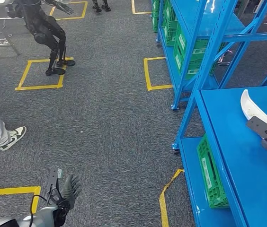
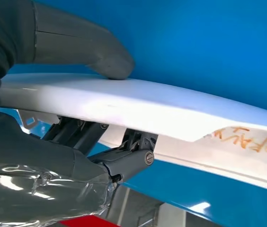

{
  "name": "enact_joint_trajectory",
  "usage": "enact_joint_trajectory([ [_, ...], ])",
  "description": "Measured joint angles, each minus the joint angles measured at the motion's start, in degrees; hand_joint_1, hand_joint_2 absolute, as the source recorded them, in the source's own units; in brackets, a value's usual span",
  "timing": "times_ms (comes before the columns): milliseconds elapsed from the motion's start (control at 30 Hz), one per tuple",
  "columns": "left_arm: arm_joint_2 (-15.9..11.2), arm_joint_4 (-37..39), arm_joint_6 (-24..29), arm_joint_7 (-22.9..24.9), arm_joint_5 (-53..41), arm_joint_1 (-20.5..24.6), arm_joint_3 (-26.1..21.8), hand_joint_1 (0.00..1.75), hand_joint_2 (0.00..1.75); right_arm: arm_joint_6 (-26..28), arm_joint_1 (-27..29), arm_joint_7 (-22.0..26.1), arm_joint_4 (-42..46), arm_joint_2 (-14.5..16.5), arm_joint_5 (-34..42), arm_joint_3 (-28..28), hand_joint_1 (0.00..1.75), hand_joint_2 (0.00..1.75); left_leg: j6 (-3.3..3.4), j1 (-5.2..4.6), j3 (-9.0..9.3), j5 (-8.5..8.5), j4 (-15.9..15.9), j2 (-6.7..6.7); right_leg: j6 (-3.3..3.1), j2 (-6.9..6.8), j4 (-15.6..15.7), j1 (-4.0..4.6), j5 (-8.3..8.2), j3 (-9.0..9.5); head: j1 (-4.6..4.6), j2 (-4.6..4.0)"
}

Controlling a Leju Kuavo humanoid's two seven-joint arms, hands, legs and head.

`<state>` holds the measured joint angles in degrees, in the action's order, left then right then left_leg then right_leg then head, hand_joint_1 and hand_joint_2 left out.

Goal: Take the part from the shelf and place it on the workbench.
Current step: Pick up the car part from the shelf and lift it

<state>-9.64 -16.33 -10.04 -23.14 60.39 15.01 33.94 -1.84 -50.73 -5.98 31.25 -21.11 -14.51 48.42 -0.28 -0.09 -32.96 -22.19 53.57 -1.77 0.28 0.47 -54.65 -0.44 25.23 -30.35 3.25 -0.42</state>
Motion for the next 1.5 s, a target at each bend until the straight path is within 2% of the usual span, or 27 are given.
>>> enact_joint_trajectory([
  [200, -0.1, 0.0, 1.4, -2.0, -0.7, -0.3, 0.0, 0.0, 0.0, 3.1, 2.2, 2.9, 4.1, 0.3, 6.4, -2.1, 1.75, 1.75, 0.0, 0.0, 0.0, 0.0, 0.0, 0.01, 0.0, 0.01, 0.0, 0.01, 0.0, -0.01, -0.01, 0.0],
  [367, -0.1, 0.0, 2.4, -3.0, -1.2, -0.7, 0.0, 0.0, 0.0, 5.3, 5.0, 2.9, 10.1, 0.5, 9.7, -4.4, 1.75, 1.75, 0.0, 0.0, -0.01, 0.0, 0.0, 0.01, 0.0, 0.0, 0.0, 0.01, 0.0, -0.03, 0.01, 0.0],
  [500, -0.3, 0.0, -0.2, -1.8, -0.6, -1.2, 0.0, 0.0, 0.0, 8.5, 7.8, 4.0, 16.0, 0.5, 12.3, -6.2, 1.75, 1.75, -0.01, 0.01, -0.01, -0.01, 0.0, 0.01, 0.0, 0.02, 0.0, 0.01, 0.01, -0.03, -0.02, 0.0],
  [633, -0.5, 0.0, -0.5, -2.3, -0.6, -1.6, 0.0, 0.0, 0.0, 11.6, 11.1, 3.2, 22.9, 0.6, 13.3, -8.1, 1.75, 1.75, -0.01, 0.02, -0.02, -0.01, 0.0, 0.01, 0.0, 0.0, 0.0, 0.01, 0.02, -0.06, -0.05, 0.0],
  [833, -0.7, 0.0, -0.3, -2.3, -0.7, -1.8, 0.0, 0.0, 0.0, 11.9, 13.3, 3.0, 29.3, 0.6, 13.3, -10.3, 1.75, 1.75, -0.01, 0.02, -0.02, -0.01, 0.0, 0.02, 0.0, 0.02, 0.0, 0.0, 0.02, -0.07, -0.04, 0.0],
  [933, -0.7, 0.0, 0.0, -2.4, -0.6, -1.8, 0.0, 0.0, 0.0, 12.6, 14.3, 4.3, 31.8, 0.6, 13.4, -11.3, 1.75, 1.75, -0.01, 0.02, -0.02, -0.01, 0.0, 0.02, 0.0, 0.01, 0.0, 0.0, 0.02, -0.05, -0.06, 0.0],
  [1033, -0.7, 0.0, 0.3, -2.6, -0.3, -1.9, 0.0, 0.0, 0.0, 14.7, 16.8, 5.4, 36.7, 0.9, 10.1, -12.6, 1.75, 1.75, -0.01, 0.02, -0.02, -0.01, 0.0, 0.01, 0.0, 0.0, 0.0, 0.01, 0.02, -0.03, -0.05, 0.0],
  [1333, -0.5, 0.0, 0.4, -3.0, -0.4, -2.0, 0.0, 0.0, 0.0, 20.7, 24.5, 2.2, 58.7, 4.3, -5.2, -14.5, 1.75, 1.75, -0.02, 0.02, -0.04, -0.03, 0.0, 0.01, -0.06, 0.0, 0.0, 0.05, 0.09, -0.09, -0.04, 0.0],
  [1500, -0.3, 0.0, 0.8, -3.4, -0.8, -1.9, 0.0, 0.0, 0.0, 21.2, 26.1, 1.6, 67.4, 5.5, -8.6, -14.8, 1.75, 1.75, -0.02, 0.04, -0.02, -0.03, 0.0, 0.02, -0.06, 0.01, 0.0, 0.05, 0.09, -0.09, -0.05, 0.0],
])
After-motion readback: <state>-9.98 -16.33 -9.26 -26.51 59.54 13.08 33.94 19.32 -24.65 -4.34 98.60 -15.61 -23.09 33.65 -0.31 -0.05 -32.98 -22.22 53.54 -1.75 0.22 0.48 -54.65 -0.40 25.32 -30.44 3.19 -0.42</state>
